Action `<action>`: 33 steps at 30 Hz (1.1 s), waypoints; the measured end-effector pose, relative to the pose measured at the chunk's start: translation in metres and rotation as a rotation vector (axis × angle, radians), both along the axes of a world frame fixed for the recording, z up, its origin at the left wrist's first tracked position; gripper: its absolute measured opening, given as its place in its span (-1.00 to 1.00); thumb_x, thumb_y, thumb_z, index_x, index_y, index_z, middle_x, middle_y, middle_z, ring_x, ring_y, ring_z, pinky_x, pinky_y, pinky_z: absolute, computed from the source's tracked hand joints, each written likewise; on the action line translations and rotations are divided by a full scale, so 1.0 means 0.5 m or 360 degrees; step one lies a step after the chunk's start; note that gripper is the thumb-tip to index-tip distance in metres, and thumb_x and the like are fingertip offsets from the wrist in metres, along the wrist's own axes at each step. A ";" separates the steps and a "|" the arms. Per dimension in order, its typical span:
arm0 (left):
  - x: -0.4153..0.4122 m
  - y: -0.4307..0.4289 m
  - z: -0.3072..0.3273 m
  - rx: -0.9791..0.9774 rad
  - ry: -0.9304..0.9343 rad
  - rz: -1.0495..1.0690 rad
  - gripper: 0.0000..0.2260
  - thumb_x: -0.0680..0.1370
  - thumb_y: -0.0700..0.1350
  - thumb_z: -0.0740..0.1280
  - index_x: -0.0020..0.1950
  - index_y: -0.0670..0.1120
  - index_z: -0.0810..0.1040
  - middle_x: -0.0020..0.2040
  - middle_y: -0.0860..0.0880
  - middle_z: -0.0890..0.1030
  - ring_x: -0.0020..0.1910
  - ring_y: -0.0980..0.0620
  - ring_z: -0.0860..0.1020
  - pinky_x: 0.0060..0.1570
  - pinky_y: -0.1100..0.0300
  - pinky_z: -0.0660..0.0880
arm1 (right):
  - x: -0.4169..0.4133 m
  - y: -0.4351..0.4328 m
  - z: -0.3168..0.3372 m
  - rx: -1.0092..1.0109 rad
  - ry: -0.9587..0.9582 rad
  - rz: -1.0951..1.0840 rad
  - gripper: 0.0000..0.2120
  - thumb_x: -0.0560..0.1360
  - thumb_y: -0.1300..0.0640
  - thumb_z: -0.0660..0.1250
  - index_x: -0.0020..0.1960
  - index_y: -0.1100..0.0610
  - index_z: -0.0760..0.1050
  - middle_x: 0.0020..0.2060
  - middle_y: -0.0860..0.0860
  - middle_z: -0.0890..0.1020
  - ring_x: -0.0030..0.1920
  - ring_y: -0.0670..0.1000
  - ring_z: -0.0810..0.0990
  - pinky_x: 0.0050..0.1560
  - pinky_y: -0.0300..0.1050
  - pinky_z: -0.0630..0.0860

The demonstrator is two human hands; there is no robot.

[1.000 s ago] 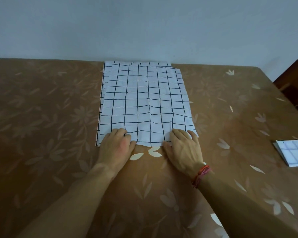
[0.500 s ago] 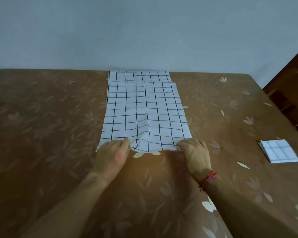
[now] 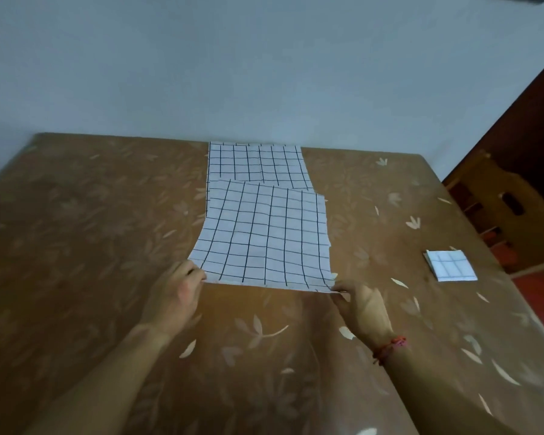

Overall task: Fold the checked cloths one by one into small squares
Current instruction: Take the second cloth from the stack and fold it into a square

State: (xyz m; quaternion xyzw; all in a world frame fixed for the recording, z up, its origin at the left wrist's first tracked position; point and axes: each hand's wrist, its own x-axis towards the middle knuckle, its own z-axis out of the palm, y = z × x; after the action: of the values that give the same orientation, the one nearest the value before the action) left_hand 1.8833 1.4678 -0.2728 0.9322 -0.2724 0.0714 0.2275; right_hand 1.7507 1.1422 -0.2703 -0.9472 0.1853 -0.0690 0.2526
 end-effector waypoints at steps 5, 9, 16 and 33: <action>-0.095 0.055 0.052 -0.0067 0.0128 0.0111 -0.86 0.42 -0.25 0.45 -0.21 -0.07 0.54 -0.29 0.04 0.57 -0.30 -0.03 0.53 -0.35 0.11 0.48 | -0.082 0.035 0.026 0.0132 -0.0075 -0.0126 -0.93 0.41 0.19 0.46 -0.15 0.03 0.66 -0.12 -0.11 0.72 -0.11 -0.02 0.68 -0.17 -0.24 0.46; -0.155 0.103 0.072 -0.0170 0.0259 0.0181 -0.88 0.45 -0.22 0.44 -0.19 -0.03 0.56 -0.30 0.07 0.61 -0.30 0.02 0.58 -0.32 0.09 0.50 | -0.148 0.069 0.055 0.0166 -0.0094 -0.0178 -0.93 0.42 0.18 0.46 -0.12 0.04 0.67 -0.17 -0.10 0.72 -0.14 -0.02 0.67 -0.17 -0.29 0.37; -0.280 0.166 0.118 -0.0284 0.0414 0.0250 -0.96 0.48 -0.19 0.45 -0.14 -0.05 0.64 -0.37 0.06 0.60 -0.46 0.21 0.45 -0.43 0.44 0.30 | -0.260 0.098 0.099 0.0236 -0.0054 -0.0228 -0.97 0.43 0.11 0.47 -0.18 0.02 0.64 -0.31 -0.16 0.63 -0.26 -0.17 0.57 -0.29 -0.43 0.34; -0.327 0.218 0.137 -0.0433 0.0558 0.0350 -0.86 0.52 -0.15 0.39 -0.24 -0.08 0.55 -0.39 -0.13 0.52 -0.42 0.00 0.42 -0.46 0.31 0.21 | -0.307 0.109 0.130 0.0782 0.0222 -0.0067 -0.76 0.38 0.06 0.55 0.01 0.00 0.59 -0.15 -0.15 0.67 -0.14 -0.11 0.67 -0.16 -0.21 0.61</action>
State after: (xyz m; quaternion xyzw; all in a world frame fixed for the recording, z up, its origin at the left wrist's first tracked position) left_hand 1.7199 1.5767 -0.2042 0.9152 -0.1135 -0.0312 0.3855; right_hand 1.5974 1.1968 -0.2051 -0.8558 0.2331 0.0382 0.4601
